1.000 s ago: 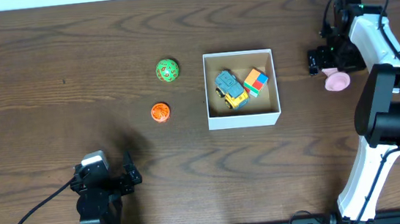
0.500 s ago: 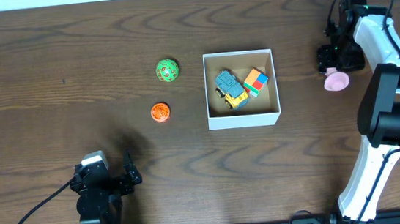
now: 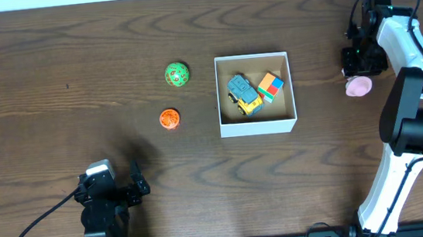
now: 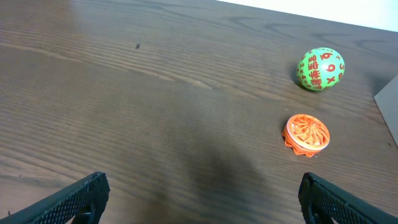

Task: Pack container
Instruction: 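Lower the right gripper and grasp the figurine's head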

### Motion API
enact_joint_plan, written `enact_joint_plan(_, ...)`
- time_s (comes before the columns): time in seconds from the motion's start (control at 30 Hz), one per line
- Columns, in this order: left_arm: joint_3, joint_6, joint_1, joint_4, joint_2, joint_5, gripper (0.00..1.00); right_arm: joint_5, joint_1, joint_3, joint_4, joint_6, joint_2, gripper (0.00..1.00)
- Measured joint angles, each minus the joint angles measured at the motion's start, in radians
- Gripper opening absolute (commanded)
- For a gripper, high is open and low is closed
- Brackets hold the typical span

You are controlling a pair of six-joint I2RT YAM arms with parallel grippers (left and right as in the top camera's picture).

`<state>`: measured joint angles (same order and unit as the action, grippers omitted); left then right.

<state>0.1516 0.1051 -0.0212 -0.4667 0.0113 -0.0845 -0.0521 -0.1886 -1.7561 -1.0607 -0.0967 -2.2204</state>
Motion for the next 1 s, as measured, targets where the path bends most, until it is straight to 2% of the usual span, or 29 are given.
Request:
enact_joint_plan(0.2, 0.000, 0.000, 0.000, 0.000, 0.000, 0.000, 0.98, 0.008, 0.000, 0.000, -0.008, 0.006, 0.000, 0.27)
enact_joint_plan(0.4, 0.000, 0.000, 0.000, 0.000, 0.000, 0.000, 0.98, 0.020, 0.000, -0.014, -0.063, 0.021, 0.000, 0.19)
enact_joint_plan(0.53, 0.000, 0.000, 0.000, 0.000, 0.000, 0.000, 0.98, 0.034, 0.005, -0.076, -0.124, 0.030, 0.000, 0.15)
enact_joint_plan(0.63, 0.000, 0.000, 0.000, 0.000, 0.000, 0.000, 0.98, 0.049, 0.017, -0.152, -0.182, 0.032, 0.000, 0.07)
enact_joint_plan(0.73, 0.000, 0.000, 0.000, 0.000, 0.000, 0.000, 0.98, 0.063, 0.035, -0.234, -0.222, 0.039, 0.000, 0.07)
enact_joint_plan(0.83, 0.000, 0.000, 0.000, 0.000, 0.000, 0.000, 0.98, 0.070, 0.055, -0.299, -0.256, 0.043, 0.000, 0.01)
enact_joint_plan(1.0, 0.000, 0.000, 0.000, 0.000, 0.000, 0.000, 0.98, 0.079, 0.079, -0.337, -0.283, 0.046, 0.000, 0.01)
